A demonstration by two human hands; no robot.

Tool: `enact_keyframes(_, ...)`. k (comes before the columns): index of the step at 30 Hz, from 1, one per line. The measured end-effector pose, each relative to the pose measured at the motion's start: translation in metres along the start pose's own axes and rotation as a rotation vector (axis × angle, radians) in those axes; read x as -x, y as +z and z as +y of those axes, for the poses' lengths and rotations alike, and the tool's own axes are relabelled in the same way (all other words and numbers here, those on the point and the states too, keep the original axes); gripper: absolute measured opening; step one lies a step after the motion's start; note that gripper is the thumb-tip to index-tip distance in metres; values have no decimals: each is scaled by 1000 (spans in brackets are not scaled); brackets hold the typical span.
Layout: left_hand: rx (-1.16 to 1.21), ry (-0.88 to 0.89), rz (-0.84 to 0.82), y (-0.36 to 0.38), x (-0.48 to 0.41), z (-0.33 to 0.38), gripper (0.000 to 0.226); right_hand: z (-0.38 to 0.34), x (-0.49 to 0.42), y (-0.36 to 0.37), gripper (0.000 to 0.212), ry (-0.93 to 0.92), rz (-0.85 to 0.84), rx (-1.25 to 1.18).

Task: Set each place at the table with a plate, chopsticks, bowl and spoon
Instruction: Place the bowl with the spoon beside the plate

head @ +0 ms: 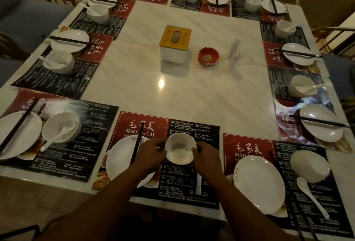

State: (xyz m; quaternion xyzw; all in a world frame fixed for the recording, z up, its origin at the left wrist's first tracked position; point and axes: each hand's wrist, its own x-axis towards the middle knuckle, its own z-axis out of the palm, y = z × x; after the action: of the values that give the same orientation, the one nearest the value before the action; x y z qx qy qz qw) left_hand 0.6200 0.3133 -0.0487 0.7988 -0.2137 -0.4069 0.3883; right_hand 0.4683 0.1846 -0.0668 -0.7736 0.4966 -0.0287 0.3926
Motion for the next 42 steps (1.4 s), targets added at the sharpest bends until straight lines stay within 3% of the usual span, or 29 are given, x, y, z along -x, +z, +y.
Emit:
enact_keyframes(19,-10,11,-67,0,-15,-1,53,-2,-4,-3,21,39,2,16)
enact_keyframes(25,-24,2,-93,-2,-17,-2,52,6,9,-12,3,126,169,37)
enact_keyframes(29,-42,36,-90,-2,-18,-3,48,23,35,-5,33,266,-75,125)
enact_keyframes(33,-72,60,-93,-5,-18,-2,42,28,56,12,45,224,-121,165)
enact_keyframes(39,-113,73,-49,-15,-20,-1,37,32,51,1,21,352,-81,13)
enact_keyframes(42,-118,82,-27,-19,-21,1,36,35,46,-18,16,403,-12,-178)
